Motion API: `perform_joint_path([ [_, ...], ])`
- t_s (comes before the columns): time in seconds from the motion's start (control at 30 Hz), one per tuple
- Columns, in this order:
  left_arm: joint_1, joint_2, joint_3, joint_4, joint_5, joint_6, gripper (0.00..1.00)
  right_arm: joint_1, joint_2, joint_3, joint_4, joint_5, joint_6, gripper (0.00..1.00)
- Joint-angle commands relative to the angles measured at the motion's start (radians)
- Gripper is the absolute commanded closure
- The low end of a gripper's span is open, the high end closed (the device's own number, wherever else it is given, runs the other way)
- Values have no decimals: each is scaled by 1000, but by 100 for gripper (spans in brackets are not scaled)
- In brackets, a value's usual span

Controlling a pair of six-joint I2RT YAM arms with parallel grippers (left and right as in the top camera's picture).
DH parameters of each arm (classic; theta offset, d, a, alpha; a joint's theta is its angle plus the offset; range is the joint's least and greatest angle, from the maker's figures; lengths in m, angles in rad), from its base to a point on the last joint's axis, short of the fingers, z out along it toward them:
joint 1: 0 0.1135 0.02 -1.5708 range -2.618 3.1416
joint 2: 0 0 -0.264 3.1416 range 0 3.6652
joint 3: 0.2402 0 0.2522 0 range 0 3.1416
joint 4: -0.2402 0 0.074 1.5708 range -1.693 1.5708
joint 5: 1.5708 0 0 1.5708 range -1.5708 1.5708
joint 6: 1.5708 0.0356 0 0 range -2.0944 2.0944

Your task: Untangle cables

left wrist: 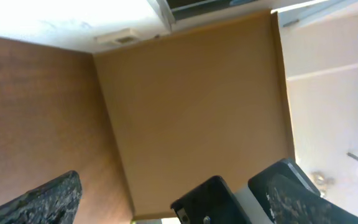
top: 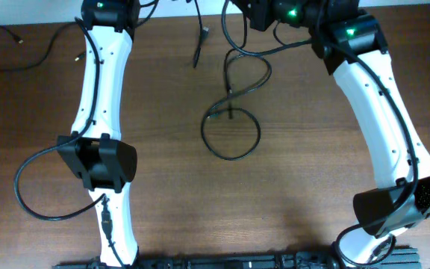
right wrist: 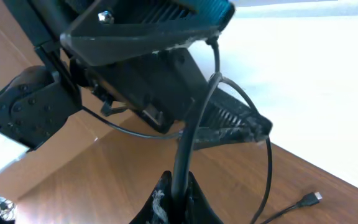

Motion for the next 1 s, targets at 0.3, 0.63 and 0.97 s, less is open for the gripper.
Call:
perform_joint_path([
  [0.3,-1,-7,10,3,138,-373,39,49,3,3,33,141,39,96],
  [0.63,19,-7,10,3,114,-444,67,96,3,3,3,323,39,96],
  [0.97,21,-7,10,3,35,-444,77,96,3,3,6,291,39,96],
])
